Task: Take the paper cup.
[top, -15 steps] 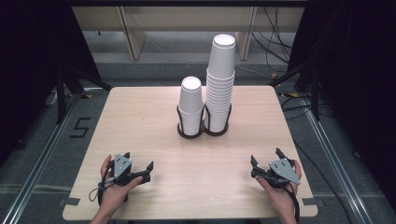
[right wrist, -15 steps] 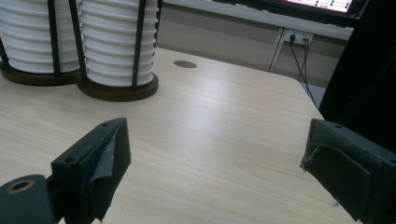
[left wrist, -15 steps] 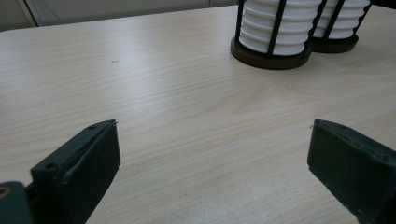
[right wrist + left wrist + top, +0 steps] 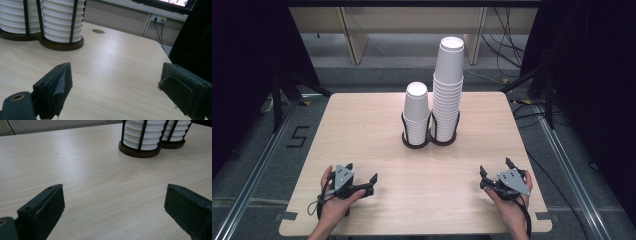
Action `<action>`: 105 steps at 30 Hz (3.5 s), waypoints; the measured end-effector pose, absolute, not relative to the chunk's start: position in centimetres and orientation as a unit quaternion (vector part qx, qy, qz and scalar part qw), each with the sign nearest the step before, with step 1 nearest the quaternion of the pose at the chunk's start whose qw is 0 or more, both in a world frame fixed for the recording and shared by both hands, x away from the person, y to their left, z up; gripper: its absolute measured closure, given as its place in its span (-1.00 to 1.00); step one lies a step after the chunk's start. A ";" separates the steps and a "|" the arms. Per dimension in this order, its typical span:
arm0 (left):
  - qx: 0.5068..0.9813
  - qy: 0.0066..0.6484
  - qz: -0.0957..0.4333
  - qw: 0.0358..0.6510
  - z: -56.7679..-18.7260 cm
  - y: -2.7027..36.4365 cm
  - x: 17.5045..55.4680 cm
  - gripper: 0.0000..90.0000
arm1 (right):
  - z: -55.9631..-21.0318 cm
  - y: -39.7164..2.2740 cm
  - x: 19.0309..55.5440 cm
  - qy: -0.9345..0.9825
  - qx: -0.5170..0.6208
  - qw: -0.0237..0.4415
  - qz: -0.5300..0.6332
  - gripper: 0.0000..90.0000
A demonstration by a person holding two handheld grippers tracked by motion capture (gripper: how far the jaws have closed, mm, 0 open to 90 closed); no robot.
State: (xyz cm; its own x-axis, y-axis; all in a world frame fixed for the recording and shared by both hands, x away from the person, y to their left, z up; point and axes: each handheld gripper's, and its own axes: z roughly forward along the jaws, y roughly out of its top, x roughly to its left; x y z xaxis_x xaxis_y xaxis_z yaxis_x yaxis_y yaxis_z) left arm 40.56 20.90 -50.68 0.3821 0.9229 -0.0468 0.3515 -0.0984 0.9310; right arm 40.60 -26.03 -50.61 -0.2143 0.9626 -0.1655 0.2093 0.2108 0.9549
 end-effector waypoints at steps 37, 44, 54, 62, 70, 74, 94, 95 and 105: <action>0.722 0.324 0.290 0.538 -32.4 9.4 53.4 -1.00 | -34.7 -23.1 45.3 0.623 0.387 0.432 0.524 -0.96; 0.735 0.279 0.307 0.536 -30.5 5.8 55.4 -1.00 | -30.1 -22.0 48.2 0.621 0.372 0.432 0.538 -0.95; 0.756 0.276 0.269 0.529 -29.5 3.0 58.0 -1.00 | -25.7 -19.5 51.9 0.634 0.352 0.424 0.543 -0.95; 0.766 0.281 0.255 0.519 -29.9 2.0 58.9 -1.00 | -24.0 -17.7 54.7 0.649 0.357 0.411 0.532 -0.94; 0.772 0.280 0.248 0.514 -30.0 1.2 59.5 -0.99 | -24.4 -16.8 56.4 0.662 0.367 0.391 0.524 -0.96; 0.768 0.292 0.245 0.515 -29.9 1.1 59.8 -0.94 | -24.4 -16.4 57.1 0.665 0.378 0.371 0.526 -0.96; 0.765 0.315 0.221 0.516 -29.9 0.7 60.5 -0.76 | -24.5 -14.9 59.4 0.676 0.395 0.337 0.522 -0.77; 0.764 0.315 0.220 0.518 -29.9 0.7 60.5 -0.76 | -24.5 -14.8 59.5 0.677 0.394 0.339 0.522 -0.76; 0.760 0.320 0.212 0.524 -30.0 0.8 60.5 -0.75 | -24.6 -14.4 60.0 0.680 0.396 0.324 0.525 -0.62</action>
State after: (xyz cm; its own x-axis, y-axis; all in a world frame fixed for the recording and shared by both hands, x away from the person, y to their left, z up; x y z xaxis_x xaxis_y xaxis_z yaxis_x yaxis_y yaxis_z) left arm 60.51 0.82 -29.97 0.7048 0.7093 -0.0134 0.2642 -0.2450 0.9328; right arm 59.99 -14.39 -24.56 -0.4768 0.8786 -0.0251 0.1978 0.1350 0.9709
